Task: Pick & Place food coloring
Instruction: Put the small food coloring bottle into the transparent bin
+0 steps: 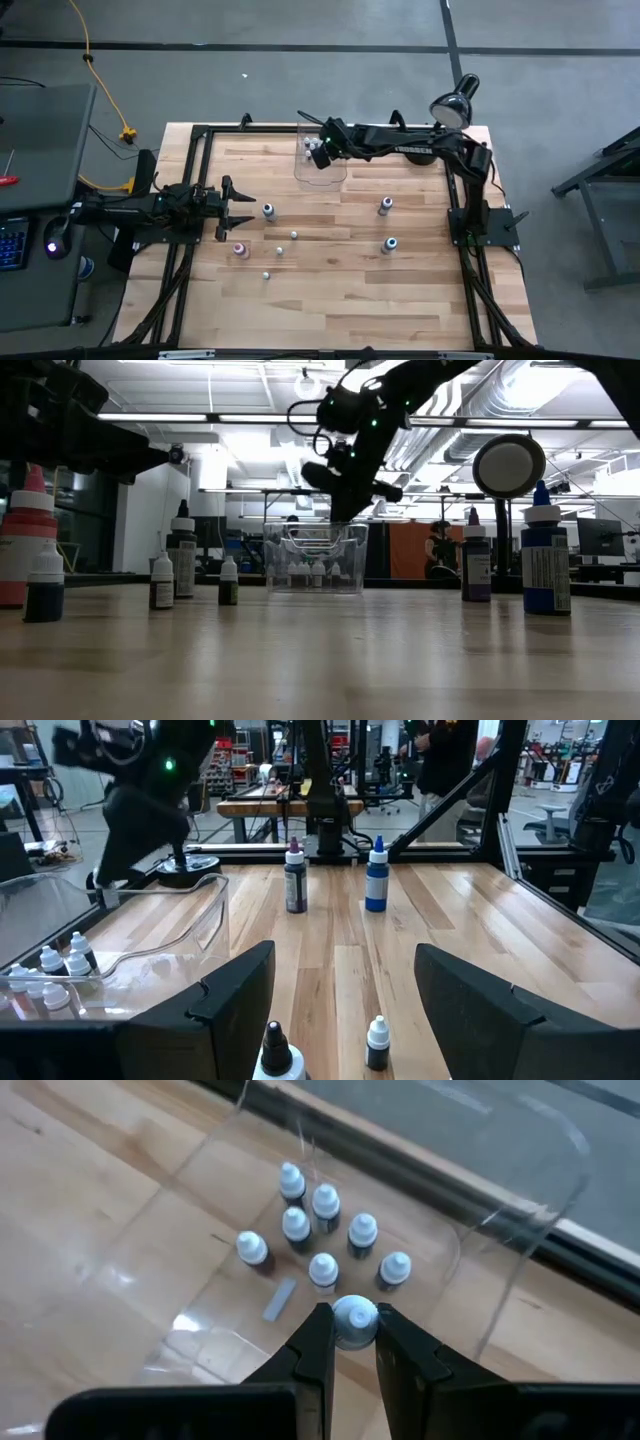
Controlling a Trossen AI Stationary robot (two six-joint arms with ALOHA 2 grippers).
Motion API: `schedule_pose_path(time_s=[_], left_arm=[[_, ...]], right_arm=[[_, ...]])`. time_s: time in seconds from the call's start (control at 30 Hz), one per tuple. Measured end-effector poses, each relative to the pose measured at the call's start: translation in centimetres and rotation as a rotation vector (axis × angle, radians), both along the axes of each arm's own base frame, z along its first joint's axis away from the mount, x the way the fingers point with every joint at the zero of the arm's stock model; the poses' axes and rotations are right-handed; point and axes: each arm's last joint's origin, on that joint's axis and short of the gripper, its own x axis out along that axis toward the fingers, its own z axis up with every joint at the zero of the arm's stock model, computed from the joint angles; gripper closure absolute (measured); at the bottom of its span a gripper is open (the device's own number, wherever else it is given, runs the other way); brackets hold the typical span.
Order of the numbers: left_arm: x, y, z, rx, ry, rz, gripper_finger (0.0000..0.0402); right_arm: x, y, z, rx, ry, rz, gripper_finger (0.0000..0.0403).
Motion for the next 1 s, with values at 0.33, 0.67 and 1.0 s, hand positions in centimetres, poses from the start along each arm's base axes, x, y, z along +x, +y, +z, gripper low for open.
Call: schedule_pose_path(time_s=[0.33,0.67,1.0], left_arm=[[0.0,0.0,0.0,0.0,0.001,-0.001,0.0163],[0.0,0.0,0.0,0.0,0.0,-0.001,0.0163],[0.0,0.0,0.0,0.0,0.0,0.0,0.0163]], right_arm=[[1.0,-0.5,-3.1,0.028,0.048,-0.002,0.0357],[1.7,-0.9,-5.3,0.055,0.043,-0.013,0.0357],[1.5,-1.9,-5.3,0.054,0.03,-0.034,0.0357]])
